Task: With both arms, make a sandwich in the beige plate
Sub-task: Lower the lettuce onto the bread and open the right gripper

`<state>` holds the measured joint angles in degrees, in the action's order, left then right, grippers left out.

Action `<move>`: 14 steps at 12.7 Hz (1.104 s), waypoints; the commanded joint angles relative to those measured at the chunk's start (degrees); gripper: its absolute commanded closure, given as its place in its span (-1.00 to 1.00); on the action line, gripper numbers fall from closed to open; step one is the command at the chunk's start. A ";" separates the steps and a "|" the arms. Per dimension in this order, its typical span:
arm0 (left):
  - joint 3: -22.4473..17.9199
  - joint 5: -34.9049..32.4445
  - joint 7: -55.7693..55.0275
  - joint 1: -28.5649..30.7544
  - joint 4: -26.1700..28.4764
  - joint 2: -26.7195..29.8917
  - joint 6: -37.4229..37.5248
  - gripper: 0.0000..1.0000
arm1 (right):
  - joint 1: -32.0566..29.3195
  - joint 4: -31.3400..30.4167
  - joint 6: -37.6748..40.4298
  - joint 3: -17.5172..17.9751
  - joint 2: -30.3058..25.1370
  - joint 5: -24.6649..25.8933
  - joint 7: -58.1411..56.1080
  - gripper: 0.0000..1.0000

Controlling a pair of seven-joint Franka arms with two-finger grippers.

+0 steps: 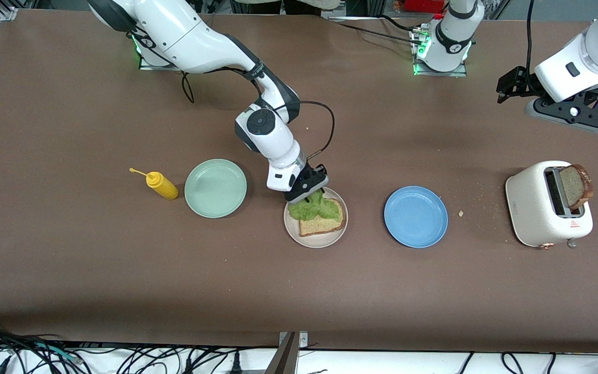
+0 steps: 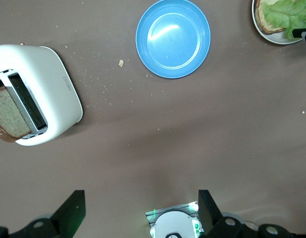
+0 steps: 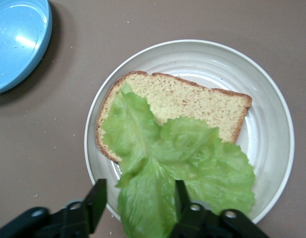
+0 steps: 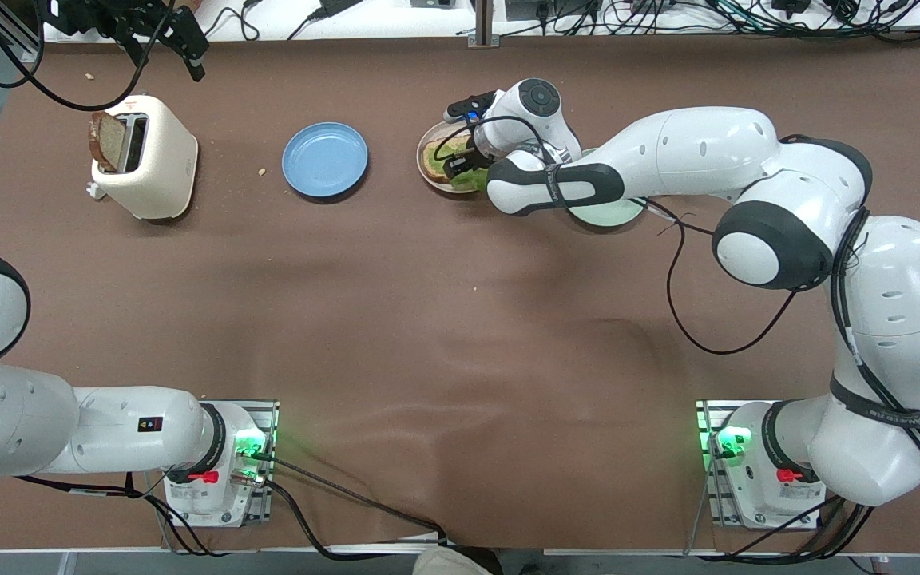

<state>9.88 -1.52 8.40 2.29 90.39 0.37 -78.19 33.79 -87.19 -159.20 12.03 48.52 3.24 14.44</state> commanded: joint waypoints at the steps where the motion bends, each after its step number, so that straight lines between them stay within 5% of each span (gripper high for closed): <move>1: 0.23 -1.64 1.01 0.17 -0.74 0.33 1.02 -1.00 | 0.22 1.94 -0.41 0.10 0.87 -0.51 0.16 -0.64; 2: 0.23 -1.73 1.01 0.17 -0.74 0.33 1.02 -1.00 | 0.22 1.85 -0.24 0.10 0.35 -0.86 0.15 -0.99; 7: -0.03 -3.21 0.74 0.17 -0.74 -1.33 1.02 -1.00 | -1.01 0.98 8.96 0.10 -4.65 -1.57 -0.46 -1.00; 14: -0.39 -3.75 1.18 4.65 -3.63 -6.34 0.75 -1.00 | -7.68 -9.39 28.03 0.54 -17.31 -1.74 0.59 -1.00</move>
<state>9.07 -3.79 8.40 6.19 89.87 -3.48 -78.20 28.46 -91.06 -135.45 11.86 36.57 2.73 14.48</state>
